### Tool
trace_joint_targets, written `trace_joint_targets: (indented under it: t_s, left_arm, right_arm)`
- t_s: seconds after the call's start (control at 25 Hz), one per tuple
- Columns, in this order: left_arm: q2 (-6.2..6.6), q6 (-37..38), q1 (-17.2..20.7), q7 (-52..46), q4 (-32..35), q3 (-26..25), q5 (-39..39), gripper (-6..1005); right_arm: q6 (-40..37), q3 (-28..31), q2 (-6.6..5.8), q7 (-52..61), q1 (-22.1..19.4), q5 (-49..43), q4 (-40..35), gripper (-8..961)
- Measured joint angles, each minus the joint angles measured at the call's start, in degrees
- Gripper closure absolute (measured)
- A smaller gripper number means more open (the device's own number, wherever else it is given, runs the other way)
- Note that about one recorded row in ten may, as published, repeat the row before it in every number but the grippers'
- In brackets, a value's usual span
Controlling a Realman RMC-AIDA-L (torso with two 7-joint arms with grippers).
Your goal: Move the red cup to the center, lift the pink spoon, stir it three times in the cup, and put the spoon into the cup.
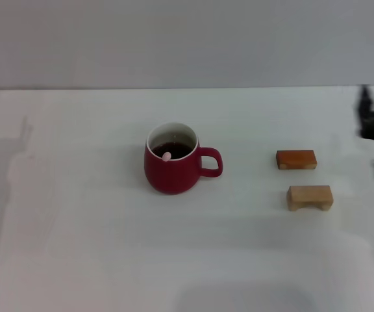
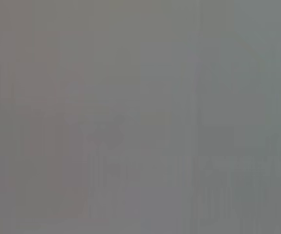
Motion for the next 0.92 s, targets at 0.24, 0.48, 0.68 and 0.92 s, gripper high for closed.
trace_joint_targets:
  t_s: [0.24, 0.48, 0.68, 0.92]
  left_arm:
    - [0.14, -0.21, -0.01, -0.07, -0.05, -0.44, -0.02, 165]
    - [0.22, -0.28, 0.21, -0.1, -0.13, -0.56, -0.03, 165]
    - [0.25, -0.28, 0.24, -0.12, -0.15, -1.21, -0.03, 165]
    - [0.23, -0.29, 0.14, -0.14, -0.15, -1.71, -0.02, 165]
  right_arm:
    - [-4.31, 5.17, 0.02, -0.01, -7.14, -0.93, 0.44, 572]
    - [-12.06, 7.11, -0.01, 0.2, -10.38, -1.08, -1.7, 560]
    - [-17.74, 8.13, -0.01, 1.8, -10.73, -0.62, -4.24, 387]
    - [-17.94, 10.0, -0.2, 7.38, -8.66, -0.9, -7.56, 346]
